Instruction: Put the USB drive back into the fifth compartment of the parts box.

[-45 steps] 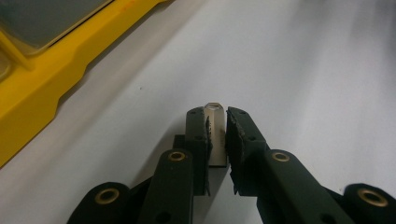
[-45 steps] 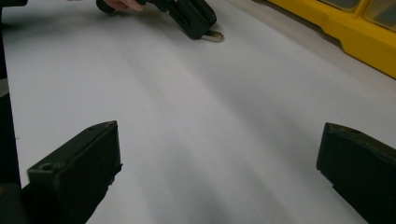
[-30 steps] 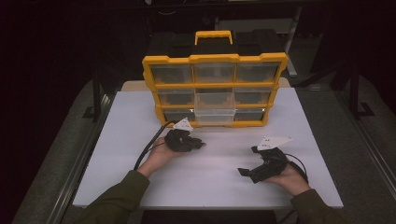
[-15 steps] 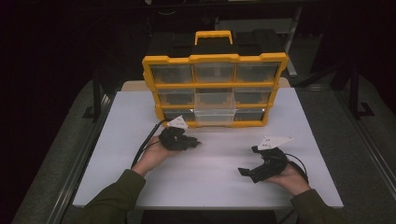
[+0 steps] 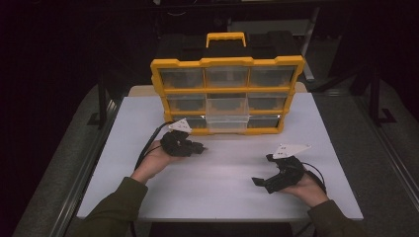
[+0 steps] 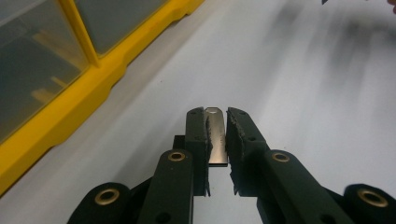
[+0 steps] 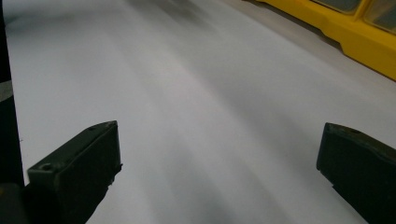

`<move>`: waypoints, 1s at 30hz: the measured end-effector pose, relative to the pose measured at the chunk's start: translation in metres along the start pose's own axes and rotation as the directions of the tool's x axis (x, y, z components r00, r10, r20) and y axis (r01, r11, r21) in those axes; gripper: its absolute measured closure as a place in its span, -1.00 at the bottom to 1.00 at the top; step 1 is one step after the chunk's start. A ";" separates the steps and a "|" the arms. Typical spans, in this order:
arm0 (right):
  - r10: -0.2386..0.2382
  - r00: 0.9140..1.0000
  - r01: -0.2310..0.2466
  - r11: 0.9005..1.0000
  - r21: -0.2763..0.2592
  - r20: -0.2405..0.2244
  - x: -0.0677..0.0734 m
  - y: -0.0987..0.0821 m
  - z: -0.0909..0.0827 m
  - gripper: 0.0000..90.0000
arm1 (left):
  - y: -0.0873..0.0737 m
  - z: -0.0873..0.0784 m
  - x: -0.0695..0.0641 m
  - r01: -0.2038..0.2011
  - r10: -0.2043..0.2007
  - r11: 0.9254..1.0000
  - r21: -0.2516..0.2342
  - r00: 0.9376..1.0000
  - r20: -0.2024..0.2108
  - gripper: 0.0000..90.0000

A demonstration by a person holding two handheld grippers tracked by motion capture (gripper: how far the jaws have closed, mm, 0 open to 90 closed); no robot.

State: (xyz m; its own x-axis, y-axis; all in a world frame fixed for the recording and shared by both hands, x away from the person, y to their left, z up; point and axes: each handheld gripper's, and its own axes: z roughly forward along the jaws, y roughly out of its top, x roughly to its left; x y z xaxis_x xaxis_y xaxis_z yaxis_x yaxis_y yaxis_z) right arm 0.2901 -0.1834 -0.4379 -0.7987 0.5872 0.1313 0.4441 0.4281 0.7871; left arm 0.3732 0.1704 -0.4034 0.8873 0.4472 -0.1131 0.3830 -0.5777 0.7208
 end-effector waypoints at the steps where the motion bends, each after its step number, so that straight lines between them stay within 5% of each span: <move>1: 0.001 1.000 -0.001 1.000 -0.001 0.000 0.000 0.000 0.000 -1.00 | 0.001 -0.002 0.000 -0.005 0.005 1.000 -0.002 1.000 -0.001 0.76; 30: -0.002 1.000 0.003 1.000 -0.005 0.001 0.000 0.001 0.000 -1.00 | 0.024 -0.035 -0.004 -0.007 0.007 1.000 -0.020 1.000 0.006 0.76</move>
State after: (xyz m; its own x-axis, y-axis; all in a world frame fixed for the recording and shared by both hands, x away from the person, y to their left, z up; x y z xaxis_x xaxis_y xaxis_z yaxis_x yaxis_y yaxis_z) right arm 0.2904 -0.1832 -0.4372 -0.7992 0.5871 0.1285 0.4401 0.4261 0.7904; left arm 0.3700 0.1791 -0.3620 0.8915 0.4390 -0.1118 0.3714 -0.5670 0.7353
